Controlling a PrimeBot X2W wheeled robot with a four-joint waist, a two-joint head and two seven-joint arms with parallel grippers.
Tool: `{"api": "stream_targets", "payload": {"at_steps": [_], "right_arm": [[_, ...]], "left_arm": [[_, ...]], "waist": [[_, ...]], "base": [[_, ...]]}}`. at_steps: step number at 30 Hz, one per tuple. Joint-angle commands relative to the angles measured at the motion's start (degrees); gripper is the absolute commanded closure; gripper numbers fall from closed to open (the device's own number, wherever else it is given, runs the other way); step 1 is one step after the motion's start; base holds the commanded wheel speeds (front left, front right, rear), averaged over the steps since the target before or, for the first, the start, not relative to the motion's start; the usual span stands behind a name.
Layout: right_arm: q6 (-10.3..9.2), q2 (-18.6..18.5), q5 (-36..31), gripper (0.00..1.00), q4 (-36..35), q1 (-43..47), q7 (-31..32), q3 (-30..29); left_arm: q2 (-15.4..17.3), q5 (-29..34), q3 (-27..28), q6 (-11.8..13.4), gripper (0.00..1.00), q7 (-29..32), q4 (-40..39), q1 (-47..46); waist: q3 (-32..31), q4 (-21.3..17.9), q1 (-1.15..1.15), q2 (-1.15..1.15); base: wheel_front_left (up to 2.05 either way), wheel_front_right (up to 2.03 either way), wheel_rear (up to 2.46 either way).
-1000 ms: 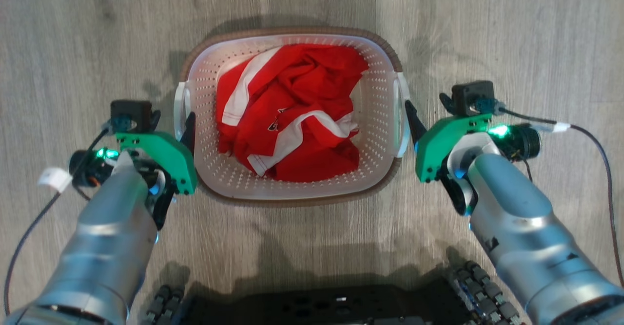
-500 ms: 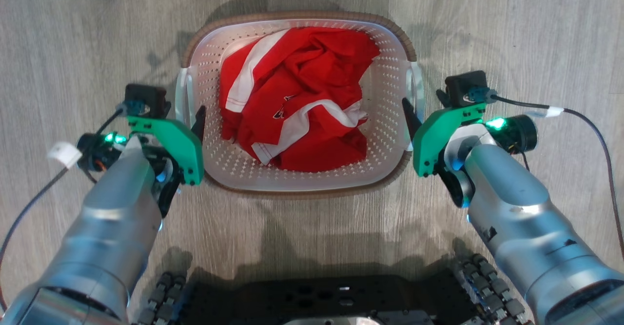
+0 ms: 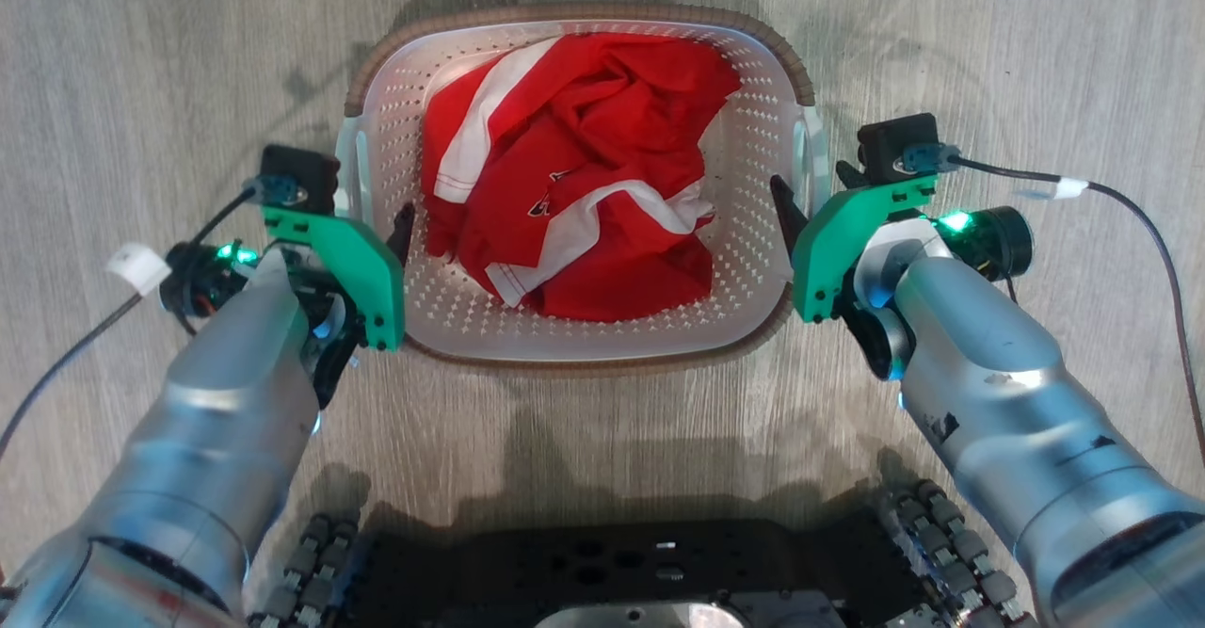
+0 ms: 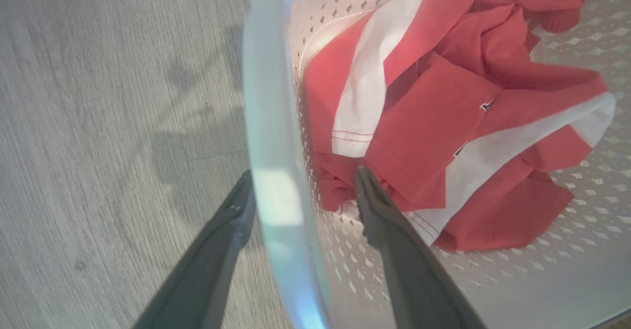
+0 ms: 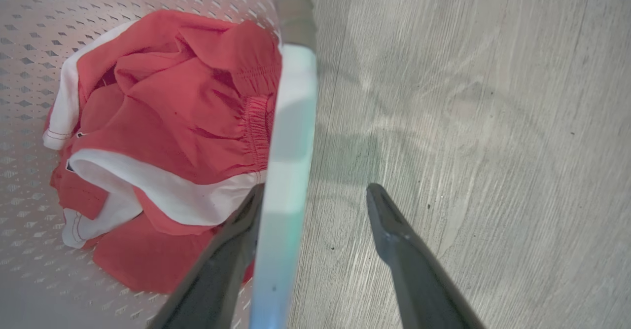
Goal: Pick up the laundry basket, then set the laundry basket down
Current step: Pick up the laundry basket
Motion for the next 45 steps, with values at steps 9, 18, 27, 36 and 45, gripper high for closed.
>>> {"api": "stream_targets", "payload": {"at_steps": [9, 18, 27, 36, 45], "right_arm": [[-0.09, 0.9, 2.5, 0.0, 1.16, 1.07, -0.96, 2.97], [-0.09, 0.9, 4.5, 0.0, 2.11, 0.42, -1.81, 4.92], [-0.09, 0.9, 7.51, 0.0, 2.76, 0.09, -2.24, 6.46], [-0.09, 0.9, 10.12, 1.0, 3.49, -0.4, -2.44, 8.74], [-0.09, 0.9, 12.53, 1.0, 4.39, -0.81, -2.8, 10.78]], "left_arm": [[2.49, -3.64, -2.69, -0.35, 0.0, 1.0, 0.63, -0.64], [2.58, -6.26, -4.89, -0.35, 0.0, 1.1, 1.86, -1.35], [2.45, -7.89, -6.32, -0.35, 0.0, 0.91, 2.86, -1.72], [2.44, -9.69, -8.48, -0.35, 1.0, 1.48, 2.56, -1.76], [2.96, -12.04, -10.56, -0.35, 1.0, 2.14, 1.68, -1.6]], "waist": [[0.49, 0.09, 0.0, 0.0], [0.62, -0.12, 0.0, 0.0], [0.87, -0.18, 0.0, 0.0], [1.28, -0.17, 0.0, 0.0], [1.29, -0.21, 0.0, 0.0]], "base": [[0.0, 0.0, 0.0], [0.0, 0.0, 0.0], [0.0, 0.0, 0.0], [0.0, 0.0, 0.0], [0.0, 0.0, 0.0]]}}
